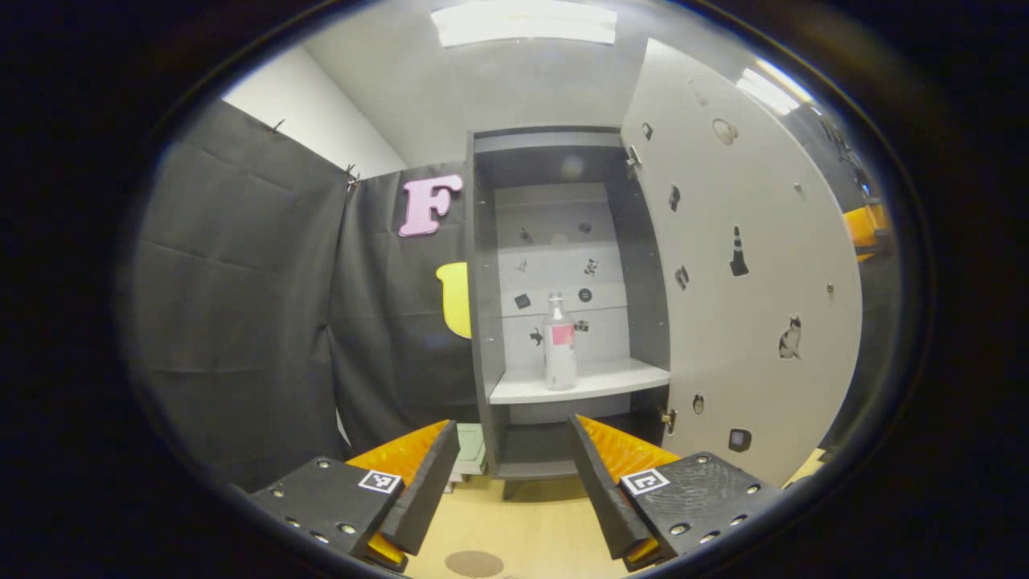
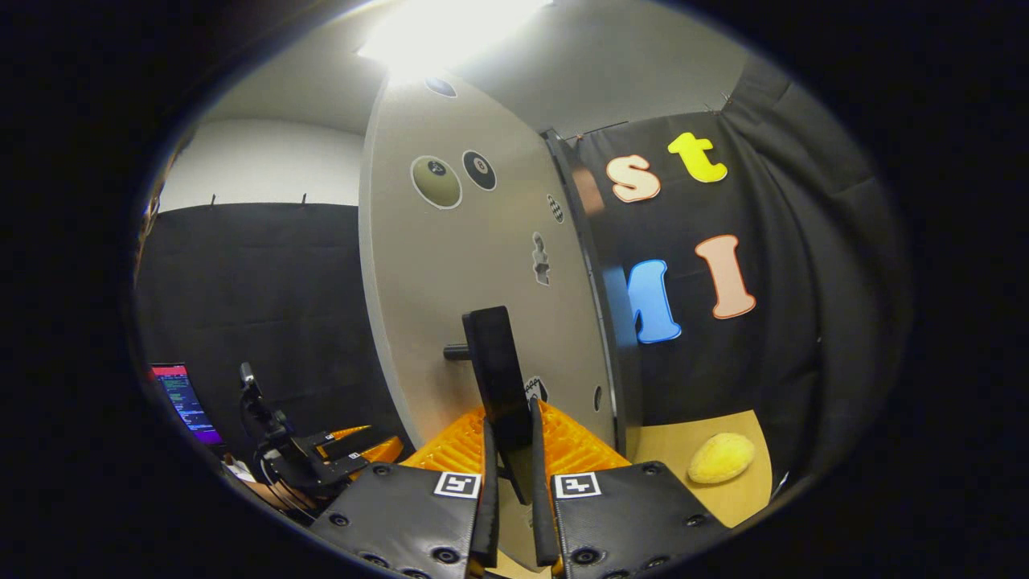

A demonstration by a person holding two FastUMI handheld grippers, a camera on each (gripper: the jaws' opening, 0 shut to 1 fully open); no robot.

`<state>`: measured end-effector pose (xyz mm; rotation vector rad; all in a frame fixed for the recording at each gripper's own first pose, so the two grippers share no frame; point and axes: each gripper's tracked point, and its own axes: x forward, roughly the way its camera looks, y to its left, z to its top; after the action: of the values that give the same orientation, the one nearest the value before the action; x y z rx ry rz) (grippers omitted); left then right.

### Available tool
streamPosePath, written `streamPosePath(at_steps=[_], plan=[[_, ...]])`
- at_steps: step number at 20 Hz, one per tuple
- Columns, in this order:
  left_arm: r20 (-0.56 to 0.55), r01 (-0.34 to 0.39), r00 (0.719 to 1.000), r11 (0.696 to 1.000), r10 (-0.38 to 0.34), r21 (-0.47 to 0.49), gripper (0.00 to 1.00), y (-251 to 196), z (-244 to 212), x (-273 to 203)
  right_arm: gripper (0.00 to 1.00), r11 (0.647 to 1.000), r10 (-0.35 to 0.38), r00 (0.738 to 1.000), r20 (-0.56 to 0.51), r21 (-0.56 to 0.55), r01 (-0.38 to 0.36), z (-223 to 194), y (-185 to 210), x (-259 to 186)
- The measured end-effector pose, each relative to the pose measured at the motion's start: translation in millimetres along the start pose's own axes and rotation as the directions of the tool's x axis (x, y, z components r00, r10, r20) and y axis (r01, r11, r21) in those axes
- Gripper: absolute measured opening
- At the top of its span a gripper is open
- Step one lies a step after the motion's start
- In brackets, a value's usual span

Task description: Open the cabinet door with the right hand, grasp the bottle in the cabinet with the left hand and place it on the coaster, then close the cabinet door with the right hand.

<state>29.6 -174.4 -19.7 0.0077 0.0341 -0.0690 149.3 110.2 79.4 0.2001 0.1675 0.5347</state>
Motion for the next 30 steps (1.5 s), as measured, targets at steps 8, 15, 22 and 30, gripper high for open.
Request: streamPosePath(at_steps=[8, 15, 22, 30], plan=[[0.021, -0.015, 1.000, 0.999, 0.015, 0.029, 0.81, -29, 29, 9, 0.24, 0.999, 0.043, 0.999, -0.031, -0.010, -0.043, -10, -2, -27], [0.069, 0.060, 0.995, 0.996, -0.065, 0.071, 0.82, -54, 66, 67, 0.39, 0.973, -0.222, 0.975, -0.004, -0.060, 0.222, -15, -64, -43], [0.065, 0.184, 0.981, 0.983, -0.184, -0.001, 0.84, -74, 83, 162, 0.98, 0.869, -0.484, 0.875, 0.008, -0.110, 0.482, -28, -121, -56], [0.027, 0.237, 0.971, 0.971, -0.236, -0.032, 0.84, -77, 61, 279, 0.98, 0.799, -0.600, 0.799, -0.035, -0.080, 0.596, -49, -145, -51]])
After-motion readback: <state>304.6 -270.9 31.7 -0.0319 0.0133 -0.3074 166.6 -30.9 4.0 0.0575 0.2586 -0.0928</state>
